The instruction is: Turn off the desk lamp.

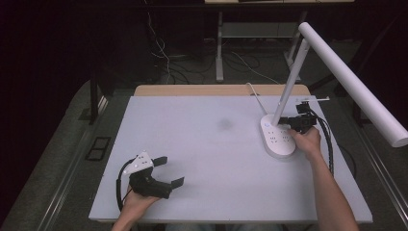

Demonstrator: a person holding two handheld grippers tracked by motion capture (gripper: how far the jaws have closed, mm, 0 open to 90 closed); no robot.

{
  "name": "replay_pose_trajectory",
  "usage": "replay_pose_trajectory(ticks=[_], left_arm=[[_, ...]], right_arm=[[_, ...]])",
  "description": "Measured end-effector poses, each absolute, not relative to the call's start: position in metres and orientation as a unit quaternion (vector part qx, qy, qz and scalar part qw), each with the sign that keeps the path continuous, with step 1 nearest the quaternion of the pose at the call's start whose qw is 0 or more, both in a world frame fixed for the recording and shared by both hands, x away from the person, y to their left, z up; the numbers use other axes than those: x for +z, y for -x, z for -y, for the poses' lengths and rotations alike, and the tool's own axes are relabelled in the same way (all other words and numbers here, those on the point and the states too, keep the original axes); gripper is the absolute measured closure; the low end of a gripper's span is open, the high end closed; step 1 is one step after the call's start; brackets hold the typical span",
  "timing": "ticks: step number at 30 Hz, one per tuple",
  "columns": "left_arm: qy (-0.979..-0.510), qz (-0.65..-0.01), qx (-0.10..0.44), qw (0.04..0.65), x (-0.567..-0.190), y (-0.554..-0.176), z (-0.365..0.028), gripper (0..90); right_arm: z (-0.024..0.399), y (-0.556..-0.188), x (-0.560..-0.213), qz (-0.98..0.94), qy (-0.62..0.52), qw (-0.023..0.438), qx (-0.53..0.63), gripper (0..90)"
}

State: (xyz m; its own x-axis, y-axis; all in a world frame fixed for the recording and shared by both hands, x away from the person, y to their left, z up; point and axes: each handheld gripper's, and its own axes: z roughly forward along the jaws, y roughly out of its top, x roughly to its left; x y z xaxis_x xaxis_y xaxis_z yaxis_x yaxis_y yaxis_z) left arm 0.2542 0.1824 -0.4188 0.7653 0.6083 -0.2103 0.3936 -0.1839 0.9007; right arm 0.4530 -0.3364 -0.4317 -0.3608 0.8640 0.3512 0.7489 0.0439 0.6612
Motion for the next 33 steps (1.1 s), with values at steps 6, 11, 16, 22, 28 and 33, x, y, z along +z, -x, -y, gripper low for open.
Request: replay_pose_trajectory(ticks=[6, 11, 16, 22, 28, 33], left_arm=[[-0.761, -0.331, 0.099, 0.549, -0.419, -0.255, -0.183, 0.0], [-0.762, -0.330, 0.098, 0.548, -0.419, -0.255, -0.182, 0.0], [-0.760, -0.332, 0.098, 0.551, -0.418, -0.254, -0.183, 0.0], [-0.761, -0.328, 0.098, 0.551, -0.418, -0.254, -0.182, 0.0], [-0.761, -0.324, 0.095, 0.553, -0.417, -0.252, -0.181, 0.0], [-0.760, -0.324, 0.096, 0.555, -0.417, -0.252, -0.182, 0.0]], right_arm=[[0.336, -0.453, -0.430, -0.713, -0.564, 0.071, 0.411, 90.0], [0.337, -0.452, -0.428, -0.714, -0.567, 0.075, 0.405, 90.0], [0.339, -0.449, -0.424, -0.712, -0.565, 0.079, 0.410, 90.0], [0.339, -0.440, -0.415, -0.703, -0.569, 0.084, 0.418, 90.0], [0.344, -0.429, -0.403, -0.703, -0.564, 0.096, 0.422, 90.0], [0.344, -0.417, -0.395, -0.702, -0.566, 0.103, 0.421, 89.8]])
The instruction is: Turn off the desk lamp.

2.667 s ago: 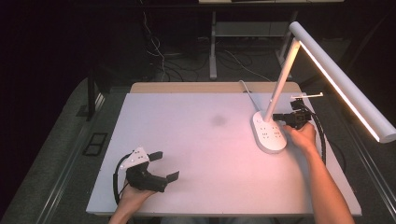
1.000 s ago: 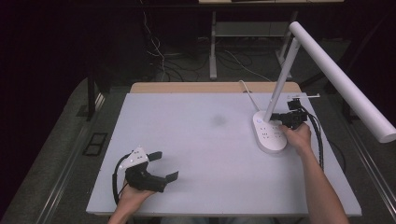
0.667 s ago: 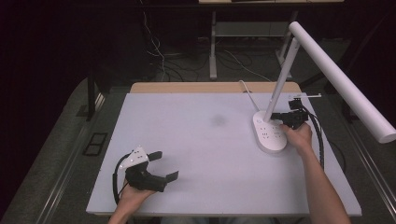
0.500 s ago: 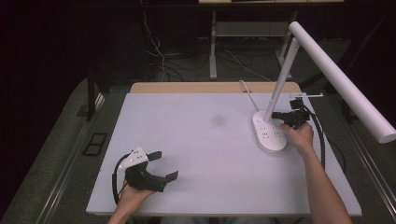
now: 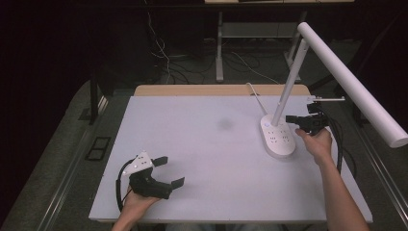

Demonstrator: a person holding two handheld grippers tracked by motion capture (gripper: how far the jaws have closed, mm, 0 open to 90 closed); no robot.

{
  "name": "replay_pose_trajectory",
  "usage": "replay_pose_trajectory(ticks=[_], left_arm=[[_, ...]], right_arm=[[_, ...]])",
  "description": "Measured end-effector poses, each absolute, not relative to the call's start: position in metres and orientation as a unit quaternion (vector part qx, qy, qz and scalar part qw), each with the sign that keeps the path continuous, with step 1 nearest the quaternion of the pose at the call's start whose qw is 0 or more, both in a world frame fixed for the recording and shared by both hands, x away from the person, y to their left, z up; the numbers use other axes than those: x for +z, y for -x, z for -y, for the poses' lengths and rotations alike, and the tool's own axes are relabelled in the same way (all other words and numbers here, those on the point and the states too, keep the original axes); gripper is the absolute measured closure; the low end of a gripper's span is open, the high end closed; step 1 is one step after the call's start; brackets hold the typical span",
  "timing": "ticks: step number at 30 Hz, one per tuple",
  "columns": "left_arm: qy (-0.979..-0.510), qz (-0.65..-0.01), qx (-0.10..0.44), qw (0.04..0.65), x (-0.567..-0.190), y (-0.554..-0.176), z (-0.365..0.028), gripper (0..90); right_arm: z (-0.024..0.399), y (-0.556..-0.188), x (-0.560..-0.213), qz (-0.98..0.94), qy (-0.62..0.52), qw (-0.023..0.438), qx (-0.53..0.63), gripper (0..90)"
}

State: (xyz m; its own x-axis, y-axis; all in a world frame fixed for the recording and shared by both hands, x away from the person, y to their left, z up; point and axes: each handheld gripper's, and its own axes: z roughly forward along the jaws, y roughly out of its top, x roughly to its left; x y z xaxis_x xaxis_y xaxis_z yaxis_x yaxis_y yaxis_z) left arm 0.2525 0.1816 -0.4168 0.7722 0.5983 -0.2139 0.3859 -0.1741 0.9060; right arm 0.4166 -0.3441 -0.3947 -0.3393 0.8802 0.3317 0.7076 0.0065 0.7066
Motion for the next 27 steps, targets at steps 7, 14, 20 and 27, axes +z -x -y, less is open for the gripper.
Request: replay_pose_trajectory(ticks=[7, 14, 20, 27], left_arm=[[-0.760, -0.323, 0.096, 0.556, -0.417, -0.252, -0.182, 0.0], [-0.758, -0.326, 0.097, 0.557, -0.416, -0.252, -0.182, 0.0], [-0.757, -0.330, 0.097, 0.555, -0.417, -0.253, -0.183, 0.0], [-0.757, -0.330, 0.098, 0.555, -0.417, -0.252, -0.183, 0.0]], right_arm=[[0.341, -0.398, -0.392, -0.700, -0.560, 0.098, 0.432, 75.0], [0.337, -0.376, -0.387, -0.703, -0.549, 0.107, 0.440, 52.2], [0.337, -0.358, -0.381, -0.704, -0.537, 0.105, 0.453, 14.5], [0.332, -0.334, -0.377, -0.704, -0.515, 0.073, 0.483, 0.6]])
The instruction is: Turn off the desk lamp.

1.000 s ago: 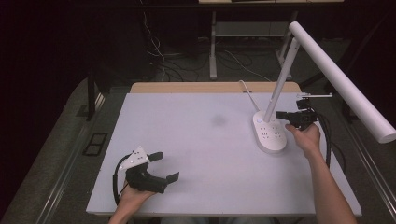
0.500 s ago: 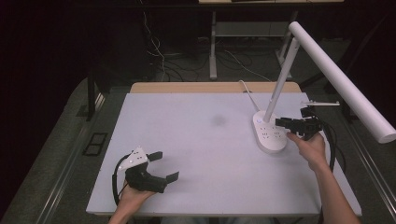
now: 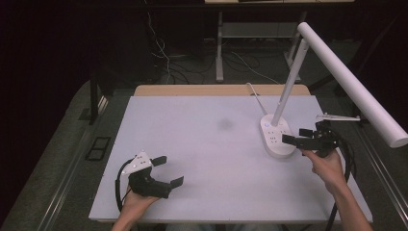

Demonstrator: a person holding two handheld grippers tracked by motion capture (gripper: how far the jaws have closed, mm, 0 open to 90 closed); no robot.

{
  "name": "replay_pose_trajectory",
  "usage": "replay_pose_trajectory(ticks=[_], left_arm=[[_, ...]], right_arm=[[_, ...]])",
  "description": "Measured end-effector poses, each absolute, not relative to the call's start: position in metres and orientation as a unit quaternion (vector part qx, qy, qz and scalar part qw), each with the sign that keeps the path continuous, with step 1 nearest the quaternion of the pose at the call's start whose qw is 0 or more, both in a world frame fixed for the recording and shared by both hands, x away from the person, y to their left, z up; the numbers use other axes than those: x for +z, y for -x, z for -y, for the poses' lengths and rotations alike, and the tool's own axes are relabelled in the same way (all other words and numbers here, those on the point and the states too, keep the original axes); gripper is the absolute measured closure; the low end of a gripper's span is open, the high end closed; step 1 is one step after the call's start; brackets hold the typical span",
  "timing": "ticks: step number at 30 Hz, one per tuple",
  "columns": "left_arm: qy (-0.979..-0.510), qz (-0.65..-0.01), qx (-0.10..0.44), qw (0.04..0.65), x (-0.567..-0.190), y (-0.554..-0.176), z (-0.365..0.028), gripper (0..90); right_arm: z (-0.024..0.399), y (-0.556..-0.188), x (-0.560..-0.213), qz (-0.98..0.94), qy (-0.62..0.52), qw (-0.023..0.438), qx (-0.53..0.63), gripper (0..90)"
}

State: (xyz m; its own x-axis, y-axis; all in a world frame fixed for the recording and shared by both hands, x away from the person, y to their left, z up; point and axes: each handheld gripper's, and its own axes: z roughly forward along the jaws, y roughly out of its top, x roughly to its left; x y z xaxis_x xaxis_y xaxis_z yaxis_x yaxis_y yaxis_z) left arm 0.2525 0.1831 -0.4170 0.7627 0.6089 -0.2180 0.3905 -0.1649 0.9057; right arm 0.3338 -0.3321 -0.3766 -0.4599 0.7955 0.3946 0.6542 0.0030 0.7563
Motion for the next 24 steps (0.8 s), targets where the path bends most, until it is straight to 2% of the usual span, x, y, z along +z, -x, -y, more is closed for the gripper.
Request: replay_pose_trajectory(ticks=[9, 24], left_arm=[[-0.757, -0.329, 0.100, 0.556, -0.416, -0.252, -0.184, 0.0], [-0.758, -0.327, 0.099, 0.556, -0.416, -0.252, -0.183, 0.0]], right_arm=[[0.323, -0.305, -0.380, -0.713, -0.484, 0.062, 0.504, 0.7], [0.297, -0.265, -0.411, -0.735, -0.454, 0.060, 0.500, 0.7]])
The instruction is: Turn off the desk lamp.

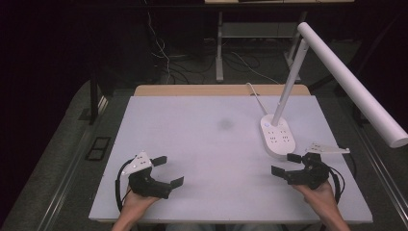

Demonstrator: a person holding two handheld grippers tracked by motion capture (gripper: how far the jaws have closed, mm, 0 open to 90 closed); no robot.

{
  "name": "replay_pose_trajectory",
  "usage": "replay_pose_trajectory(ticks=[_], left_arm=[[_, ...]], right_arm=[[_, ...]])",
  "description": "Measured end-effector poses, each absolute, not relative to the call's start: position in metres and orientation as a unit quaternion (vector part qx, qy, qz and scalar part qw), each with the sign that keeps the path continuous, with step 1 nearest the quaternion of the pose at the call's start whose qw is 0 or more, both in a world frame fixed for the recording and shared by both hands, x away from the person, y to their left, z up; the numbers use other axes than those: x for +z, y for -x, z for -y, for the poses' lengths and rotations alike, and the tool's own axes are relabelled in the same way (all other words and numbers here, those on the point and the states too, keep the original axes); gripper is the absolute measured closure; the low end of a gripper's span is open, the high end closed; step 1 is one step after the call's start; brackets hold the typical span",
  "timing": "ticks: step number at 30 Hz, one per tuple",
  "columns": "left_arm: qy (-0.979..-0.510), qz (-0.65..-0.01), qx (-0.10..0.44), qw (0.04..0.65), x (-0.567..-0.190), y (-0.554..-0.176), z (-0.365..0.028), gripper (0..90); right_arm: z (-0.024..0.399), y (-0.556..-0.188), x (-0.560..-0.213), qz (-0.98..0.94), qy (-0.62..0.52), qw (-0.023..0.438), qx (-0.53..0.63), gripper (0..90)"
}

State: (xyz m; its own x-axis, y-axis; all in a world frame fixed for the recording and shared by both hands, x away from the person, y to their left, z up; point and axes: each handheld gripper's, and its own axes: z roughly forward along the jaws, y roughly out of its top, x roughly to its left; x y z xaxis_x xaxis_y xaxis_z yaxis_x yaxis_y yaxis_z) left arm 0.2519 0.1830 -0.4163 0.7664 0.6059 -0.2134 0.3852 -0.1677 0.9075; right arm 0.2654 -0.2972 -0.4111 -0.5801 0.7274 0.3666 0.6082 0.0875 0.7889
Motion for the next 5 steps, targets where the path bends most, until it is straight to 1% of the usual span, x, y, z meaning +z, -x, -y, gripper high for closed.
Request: replay_pose_trajectory(ticks=[5], left_arm=[[-0.760, -0.325, 0.098, 0.555, -0.4165, -0.2523, -0.1827, 0.0]], right_arm=[[0.2940, -0.2575, -0.4161, -0.739, -0.452, 0.060, 0.495, 0.7]])
